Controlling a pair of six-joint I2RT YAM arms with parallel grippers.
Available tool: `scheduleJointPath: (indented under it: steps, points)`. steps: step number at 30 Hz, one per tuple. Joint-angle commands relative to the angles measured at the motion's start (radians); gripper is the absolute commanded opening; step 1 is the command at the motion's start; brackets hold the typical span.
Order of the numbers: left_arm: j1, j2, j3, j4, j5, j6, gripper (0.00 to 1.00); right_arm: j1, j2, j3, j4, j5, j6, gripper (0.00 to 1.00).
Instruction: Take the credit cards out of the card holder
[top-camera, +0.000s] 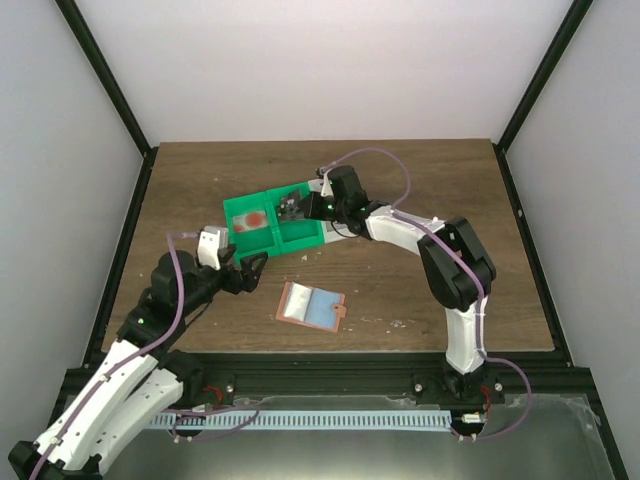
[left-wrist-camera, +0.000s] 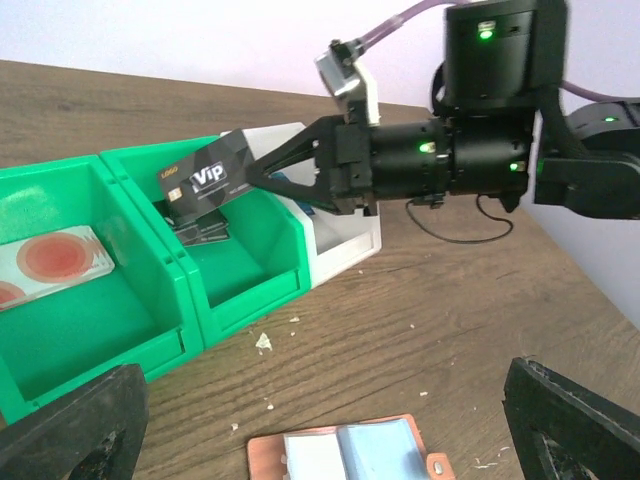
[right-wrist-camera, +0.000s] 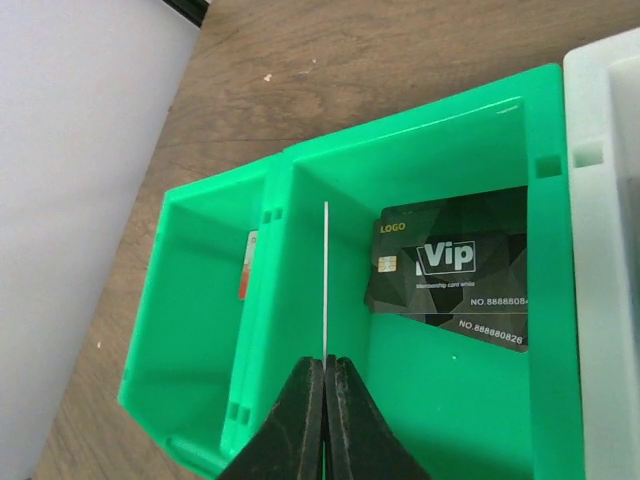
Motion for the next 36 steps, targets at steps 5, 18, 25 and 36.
scheduleJointPath:
  steps: [5,18,25,36]
  points:
    - [0.004,-0.037,-0.004,0.017,0.016,0.037,0.99,-0.004,0.111,0.146,-0.088,0.021,-0.031,0.01]
    - [0.003,-0.027,-0.005,0.018,0.016,0.037,0.99,-0.003,0.233,0.288,-0.133,0.059,-0.026,0.06]
    - [0.003,-0.018,-0.004,0.014,0.008,0.036,1.00,-0.004,0.223,0.334,-0.160,0.095,-0.024,0.17]
    - [0.001,-0.003,0.003,0.020,-0.078,-0.013,1.00,-0.005,0.111,0.330,-0.243,0.085,-0.040,0.52]
